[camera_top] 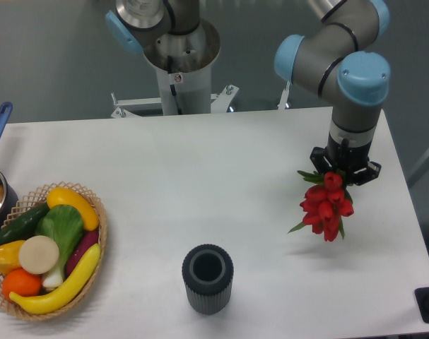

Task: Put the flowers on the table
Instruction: 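Move the held red tulips toward the vase and lower them, then lower the red tulips onto the table and open the gripper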

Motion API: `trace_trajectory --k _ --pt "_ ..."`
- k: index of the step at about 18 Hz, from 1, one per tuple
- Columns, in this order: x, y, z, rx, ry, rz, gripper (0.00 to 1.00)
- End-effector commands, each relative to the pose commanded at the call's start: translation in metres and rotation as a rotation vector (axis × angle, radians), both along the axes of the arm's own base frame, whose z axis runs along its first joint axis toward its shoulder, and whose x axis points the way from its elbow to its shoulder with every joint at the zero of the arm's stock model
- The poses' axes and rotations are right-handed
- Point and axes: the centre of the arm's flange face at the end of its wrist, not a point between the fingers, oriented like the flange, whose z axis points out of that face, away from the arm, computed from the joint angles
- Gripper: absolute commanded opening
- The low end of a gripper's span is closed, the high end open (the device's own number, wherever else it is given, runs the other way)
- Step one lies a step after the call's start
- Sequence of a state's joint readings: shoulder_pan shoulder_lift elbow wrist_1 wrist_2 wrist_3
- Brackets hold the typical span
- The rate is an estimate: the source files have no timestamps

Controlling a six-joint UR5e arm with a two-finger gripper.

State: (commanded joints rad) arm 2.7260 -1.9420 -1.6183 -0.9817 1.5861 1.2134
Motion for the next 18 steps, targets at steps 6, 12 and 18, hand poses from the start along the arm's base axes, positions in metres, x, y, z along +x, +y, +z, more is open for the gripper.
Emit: trace_trajectory --k 6,12,18 --pt "0.017 0.016 -0.007 -0.003 -0.017 -0.019 0.0" --pt "0.044 0.038 -0.029 -0.001 -0.06 -0.023 0.04" --pt "0.053 0.069 -0.054 0.034 -0.085 0.021 0.15"
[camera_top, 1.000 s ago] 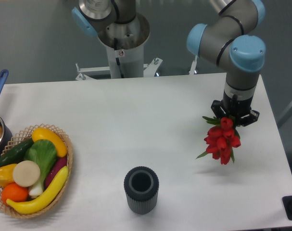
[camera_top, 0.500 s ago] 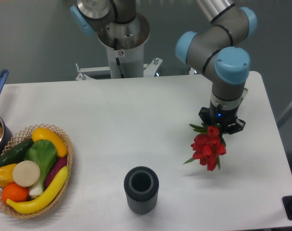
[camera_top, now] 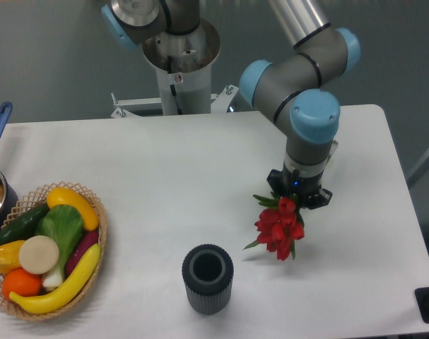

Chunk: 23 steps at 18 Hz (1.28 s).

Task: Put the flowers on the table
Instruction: 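Lower the red tulips onto the table and open the gripper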

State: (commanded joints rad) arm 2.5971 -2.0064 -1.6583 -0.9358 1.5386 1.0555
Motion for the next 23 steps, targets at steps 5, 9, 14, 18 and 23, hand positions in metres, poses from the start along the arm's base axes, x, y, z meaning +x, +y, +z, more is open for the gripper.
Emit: trace_trajectory --k 5,9,14,18,23 --pt "-0.001 0.004 -0.004 0.014 -0.002 0.003 0.67" --pt "-0.001 0.003 0.003 0.035 0.027 0.006 1.0" --pt "-0.004 -0.001 0.011 0.036 0.047 -0.016 1.0" --pt "-0.018 -0.021 0.02 0.035 0.064 -0.016 1.0" --pt "-0.03 -0.035 0.019 0.028 0.067 -0.023 1.0"
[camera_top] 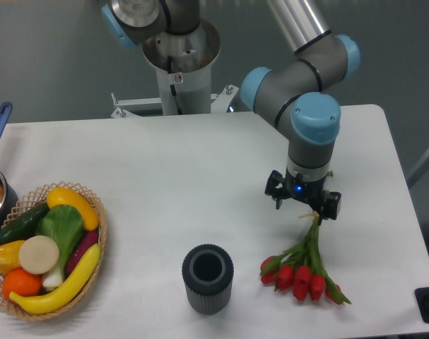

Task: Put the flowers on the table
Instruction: 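Lower the red tulips onto the table and open the gripper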

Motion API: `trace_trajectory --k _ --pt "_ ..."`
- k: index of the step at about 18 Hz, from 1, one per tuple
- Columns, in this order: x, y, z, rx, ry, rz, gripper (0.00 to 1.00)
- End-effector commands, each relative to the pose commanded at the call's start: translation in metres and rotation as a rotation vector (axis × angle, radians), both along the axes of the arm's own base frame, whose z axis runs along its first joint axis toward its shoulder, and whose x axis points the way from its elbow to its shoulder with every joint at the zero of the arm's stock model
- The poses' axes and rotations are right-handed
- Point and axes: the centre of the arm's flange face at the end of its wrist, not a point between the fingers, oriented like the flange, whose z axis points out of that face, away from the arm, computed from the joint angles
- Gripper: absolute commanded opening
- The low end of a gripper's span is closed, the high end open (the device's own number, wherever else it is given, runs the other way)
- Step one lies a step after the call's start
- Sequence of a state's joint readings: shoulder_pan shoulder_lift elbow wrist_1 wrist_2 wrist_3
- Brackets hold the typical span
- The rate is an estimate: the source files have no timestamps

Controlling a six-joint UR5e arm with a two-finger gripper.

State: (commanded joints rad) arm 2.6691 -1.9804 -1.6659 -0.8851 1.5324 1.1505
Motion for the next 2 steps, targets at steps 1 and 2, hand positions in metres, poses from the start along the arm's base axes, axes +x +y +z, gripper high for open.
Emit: trace_trajectory --k 1,2 --pt "-0.0006 -0.0008 0.0 0.0 0.0 0.002 1.0" --pt "-0.0021 -0.0024 0.0002 0.0 0.002 0.006 1.0"
